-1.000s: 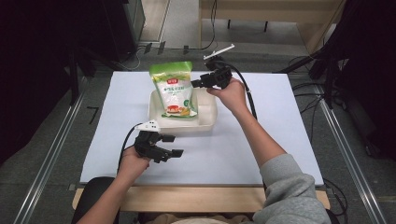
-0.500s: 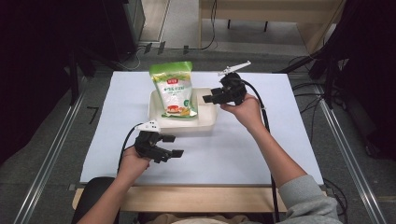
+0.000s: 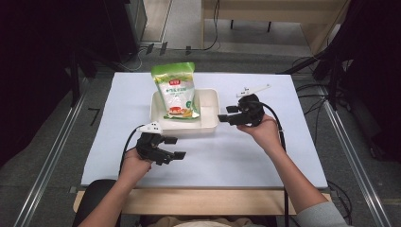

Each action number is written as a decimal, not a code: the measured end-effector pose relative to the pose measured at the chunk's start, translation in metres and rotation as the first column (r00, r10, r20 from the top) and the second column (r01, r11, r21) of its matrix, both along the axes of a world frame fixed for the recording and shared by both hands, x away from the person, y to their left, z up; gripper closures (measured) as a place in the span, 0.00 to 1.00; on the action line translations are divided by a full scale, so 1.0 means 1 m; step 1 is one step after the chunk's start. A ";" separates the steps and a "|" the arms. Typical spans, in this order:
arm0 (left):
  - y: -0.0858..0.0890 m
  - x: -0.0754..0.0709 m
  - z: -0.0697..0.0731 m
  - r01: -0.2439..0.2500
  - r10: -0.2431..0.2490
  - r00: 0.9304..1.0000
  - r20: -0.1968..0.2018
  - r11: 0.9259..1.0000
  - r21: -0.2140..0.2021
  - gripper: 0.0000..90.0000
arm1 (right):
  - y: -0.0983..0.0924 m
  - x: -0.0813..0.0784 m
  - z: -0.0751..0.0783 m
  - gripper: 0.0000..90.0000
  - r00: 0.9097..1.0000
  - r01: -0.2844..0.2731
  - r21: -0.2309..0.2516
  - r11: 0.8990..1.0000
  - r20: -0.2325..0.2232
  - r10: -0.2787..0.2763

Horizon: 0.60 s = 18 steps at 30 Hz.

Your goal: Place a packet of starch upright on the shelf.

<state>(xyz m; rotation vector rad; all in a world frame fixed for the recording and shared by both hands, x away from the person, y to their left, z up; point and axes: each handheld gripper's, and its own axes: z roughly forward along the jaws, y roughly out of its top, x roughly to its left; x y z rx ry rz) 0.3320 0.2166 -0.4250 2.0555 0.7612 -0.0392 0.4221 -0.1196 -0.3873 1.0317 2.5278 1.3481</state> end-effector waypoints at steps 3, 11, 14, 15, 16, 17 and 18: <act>0.000 0.000 0.000 -0.001 0.001 1.000 0.000 1.000 0.001 0.26 | -0.007 -0.007 -0.007 0.48 1.000 0.000 -0.004 1.000 -0.010 0.000; 0.000 0.000 0.000 0.005 -0.005 1.000 0.000 1.000 0.004 0.26 | -0.018 -0.025 -0.025 0.47 0.999 0.021 -0.007 1.000 -0.030 -0.021; 0.000 -0.001 0.001 0.002 -0.002 1.000 0.000 1.000 0.002 0.26 | -0.019 -0.030 -0.032 0.47 1.000 0.018 -0.020 1.000 -0.026 -0.018; 0.000 0.000 0.001 0.004 -0.004 1.000 0.000 1.000 0.003 0.26 | -0.020 -0.031 -0.034 0.47 1.000 0.016 -0.023 1.000 -0.026 -0.017; 0.001 -0.001 0.001 0.005 -0.005 1.000 0.002 1.000 0.005 0.26 | -0.020 -0.032 -0.036 0.47 0.999 0.014 -0.023 1.000 -0.029 -0.014; 0.001 -0.001 0.001 0.007 -0.007 1.000 0.003 1.000 0.004 0.26 | -0.020 -0.033 -0.038 0.47 0.999 0.012 -0.026 1.000 -0.036 -0.013; 0.001 -0.001 0.001 0.008 -0.008 1.000 0.003 1.000 0.004 0.26 | -0.019 -0.034 -0.040 0.47 0.999 0.010 -0.026 1.000 -0.037 -0.011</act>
